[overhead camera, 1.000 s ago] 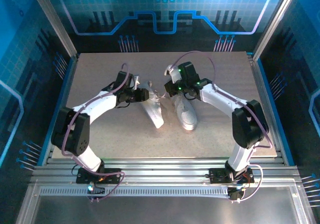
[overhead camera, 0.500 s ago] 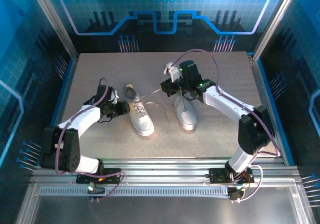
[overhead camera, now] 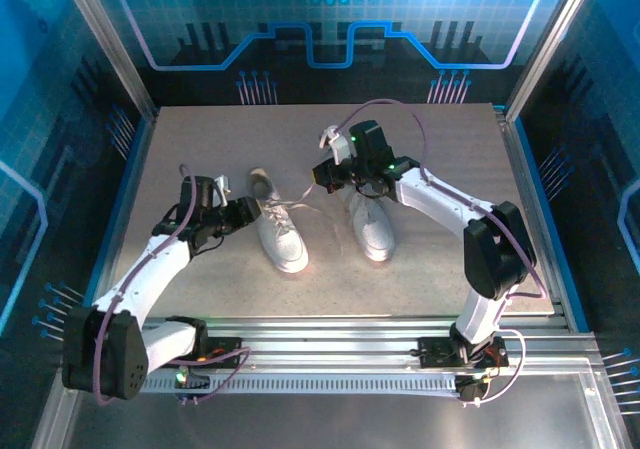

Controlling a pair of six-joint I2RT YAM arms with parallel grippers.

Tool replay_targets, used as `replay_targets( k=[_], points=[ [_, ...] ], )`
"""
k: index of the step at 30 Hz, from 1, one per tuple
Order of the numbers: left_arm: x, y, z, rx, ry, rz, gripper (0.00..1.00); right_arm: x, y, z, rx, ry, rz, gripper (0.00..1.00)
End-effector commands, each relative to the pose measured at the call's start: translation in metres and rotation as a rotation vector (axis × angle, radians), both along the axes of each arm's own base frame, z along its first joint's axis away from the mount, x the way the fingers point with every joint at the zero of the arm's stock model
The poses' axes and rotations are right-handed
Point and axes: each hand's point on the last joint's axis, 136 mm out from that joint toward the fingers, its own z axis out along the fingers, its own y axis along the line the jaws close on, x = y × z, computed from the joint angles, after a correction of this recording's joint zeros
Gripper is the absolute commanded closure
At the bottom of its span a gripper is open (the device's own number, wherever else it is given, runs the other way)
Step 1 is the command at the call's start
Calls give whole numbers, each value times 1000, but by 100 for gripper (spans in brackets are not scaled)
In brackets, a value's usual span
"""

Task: Tie the shoes

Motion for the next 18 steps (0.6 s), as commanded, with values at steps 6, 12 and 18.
replay_targets(
  k=[6, 12, 18],
  points=[
    [25, -21, -2, -118, 0, 11, 51, 2, 12, 12, 23, -18, 26, 100],
    [36, -25, -9, -130, 15, -4, 54, 5, 10, 13, 14, -27, 24, 100],
    [39, -27, -8, -150, -5, -8, 72, 8, 10, 12, 12, -26, 25, 100]
  ],
)
